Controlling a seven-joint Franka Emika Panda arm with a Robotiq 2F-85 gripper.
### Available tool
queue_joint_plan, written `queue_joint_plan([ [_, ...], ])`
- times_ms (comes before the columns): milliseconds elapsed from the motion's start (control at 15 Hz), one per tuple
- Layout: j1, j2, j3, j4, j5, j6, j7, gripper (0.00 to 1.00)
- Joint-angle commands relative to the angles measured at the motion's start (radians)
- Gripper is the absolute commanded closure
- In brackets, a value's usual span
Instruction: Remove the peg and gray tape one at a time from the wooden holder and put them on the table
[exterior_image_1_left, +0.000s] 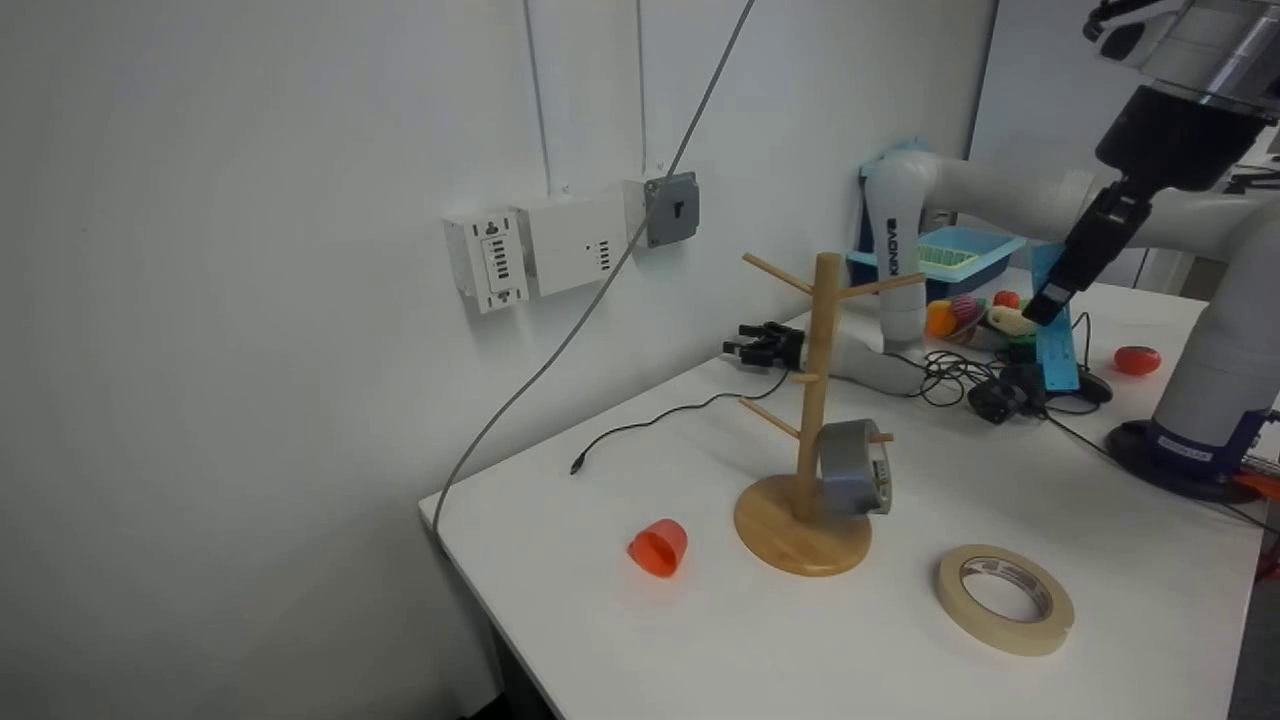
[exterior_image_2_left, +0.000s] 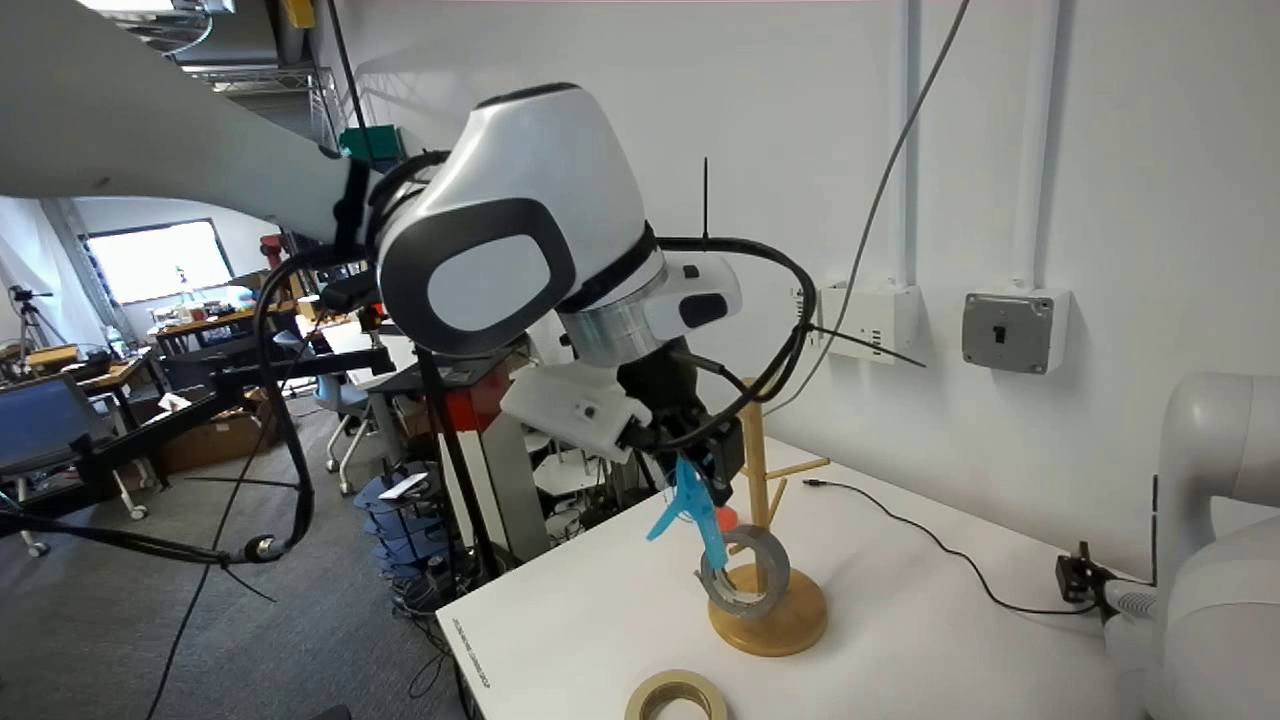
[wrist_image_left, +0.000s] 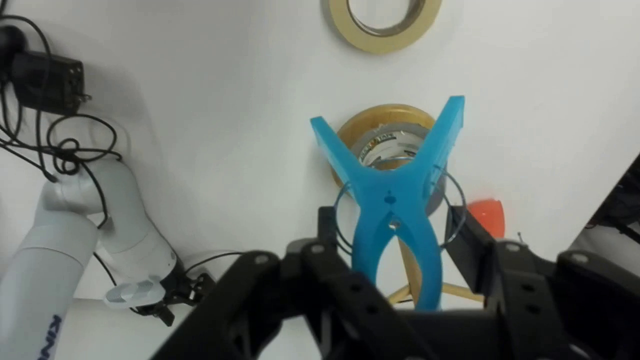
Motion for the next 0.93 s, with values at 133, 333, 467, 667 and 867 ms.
queue_joint_plan([
  [133, -0.071, 0.025, -0.026, -0.041, -0.075, 0.013, 0.039, 0.68],
  [333, -0.092, 0.080, -0.040, -0.034, -0.065, 0.041, 0.041, 0.68],
  [467, -0.102, 0.129, -0.045, -0.019, -0.054, 0.064, 0.044, 0.68],
  [667, -0.113, 0.208, -0.042, 0.014, -0.041, 0.106, 0.076, 0.68],
  [867, -0.121, 0.289, -0.035, 0.066, -0.040, 0.134, 0.117, 0.68],
])
